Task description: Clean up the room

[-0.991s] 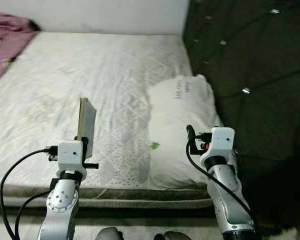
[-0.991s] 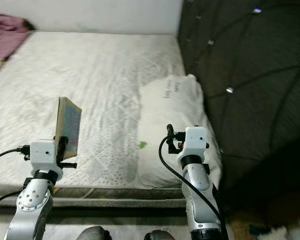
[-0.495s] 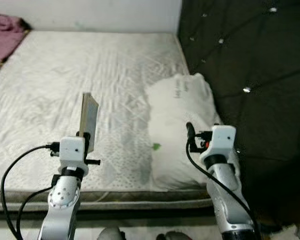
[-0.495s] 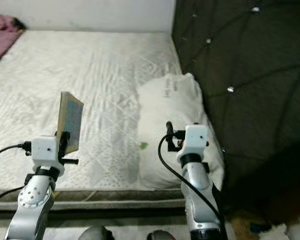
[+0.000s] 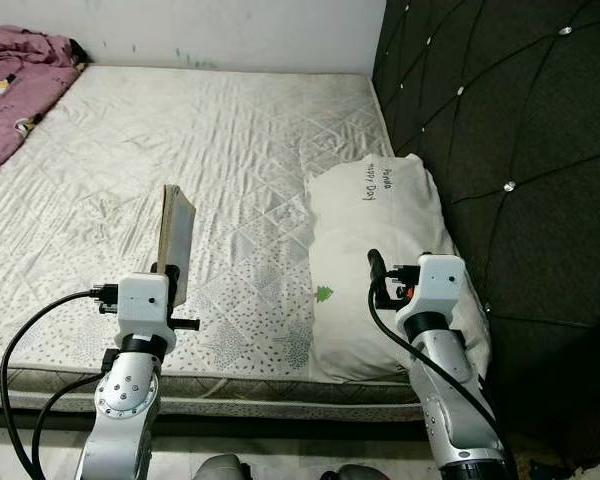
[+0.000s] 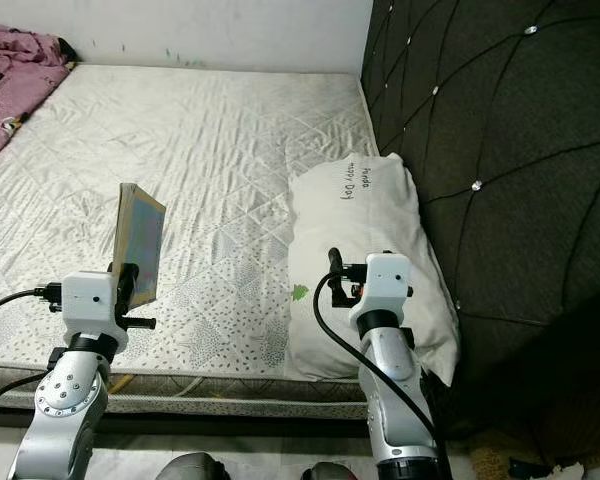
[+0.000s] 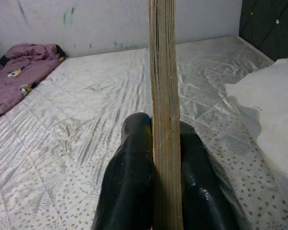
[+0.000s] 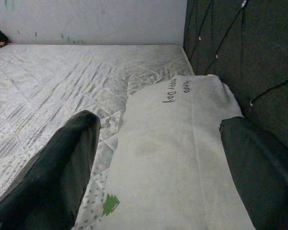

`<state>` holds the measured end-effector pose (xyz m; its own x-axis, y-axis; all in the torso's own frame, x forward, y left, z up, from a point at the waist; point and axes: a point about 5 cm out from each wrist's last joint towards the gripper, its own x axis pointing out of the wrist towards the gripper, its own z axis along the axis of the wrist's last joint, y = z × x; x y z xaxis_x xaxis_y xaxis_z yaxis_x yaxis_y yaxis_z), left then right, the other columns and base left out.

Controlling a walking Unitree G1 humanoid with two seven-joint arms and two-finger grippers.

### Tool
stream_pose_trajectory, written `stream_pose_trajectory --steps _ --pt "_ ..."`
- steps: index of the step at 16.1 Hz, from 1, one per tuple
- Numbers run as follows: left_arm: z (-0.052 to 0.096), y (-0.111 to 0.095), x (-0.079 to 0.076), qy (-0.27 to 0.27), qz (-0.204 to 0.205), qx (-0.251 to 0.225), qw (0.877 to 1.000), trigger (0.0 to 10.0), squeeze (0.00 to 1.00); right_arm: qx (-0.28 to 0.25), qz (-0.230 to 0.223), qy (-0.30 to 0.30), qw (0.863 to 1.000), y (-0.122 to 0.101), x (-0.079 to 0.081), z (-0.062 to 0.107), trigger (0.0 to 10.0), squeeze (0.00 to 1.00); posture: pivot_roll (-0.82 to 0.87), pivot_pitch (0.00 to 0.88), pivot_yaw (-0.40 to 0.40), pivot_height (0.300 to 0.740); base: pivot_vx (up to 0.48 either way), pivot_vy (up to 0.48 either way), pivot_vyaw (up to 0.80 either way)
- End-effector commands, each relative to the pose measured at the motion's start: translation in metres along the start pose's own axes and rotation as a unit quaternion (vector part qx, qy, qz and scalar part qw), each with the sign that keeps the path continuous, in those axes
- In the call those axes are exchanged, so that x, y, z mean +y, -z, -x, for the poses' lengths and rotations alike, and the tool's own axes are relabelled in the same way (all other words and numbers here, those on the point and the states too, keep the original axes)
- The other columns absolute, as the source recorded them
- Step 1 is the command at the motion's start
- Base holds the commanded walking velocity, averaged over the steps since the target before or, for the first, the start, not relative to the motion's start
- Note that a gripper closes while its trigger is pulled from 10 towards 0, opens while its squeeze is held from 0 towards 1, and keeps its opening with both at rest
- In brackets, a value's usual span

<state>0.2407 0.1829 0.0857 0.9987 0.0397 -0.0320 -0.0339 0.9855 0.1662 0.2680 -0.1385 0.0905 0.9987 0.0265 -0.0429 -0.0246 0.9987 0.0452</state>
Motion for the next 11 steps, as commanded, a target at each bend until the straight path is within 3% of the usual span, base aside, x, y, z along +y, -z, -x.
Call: stream_pose_trajectory --steps 1,11 --pt "-0.0026 -0.011 0.0012 -0.004 -0.003 -0.027 1.0 10.0 0.0 -0.001 -0.002 -0.007 1.0 -0.0006 0.0017 -0.0009 10.0 0.0 0.04 0.041 0.009 0.74 0.0 0.0 0.0" --pt "-0.0042 -0.0106 0.0018 -0.007 -0.002 -0.025 1.0 10.0 0.0 0.002 -0.002 -0.013 1.0 0.0 0.0029 -0.0012 10.0 0.0 0.04 0.047 0.007 0.74 0.0 0.0 0.0"
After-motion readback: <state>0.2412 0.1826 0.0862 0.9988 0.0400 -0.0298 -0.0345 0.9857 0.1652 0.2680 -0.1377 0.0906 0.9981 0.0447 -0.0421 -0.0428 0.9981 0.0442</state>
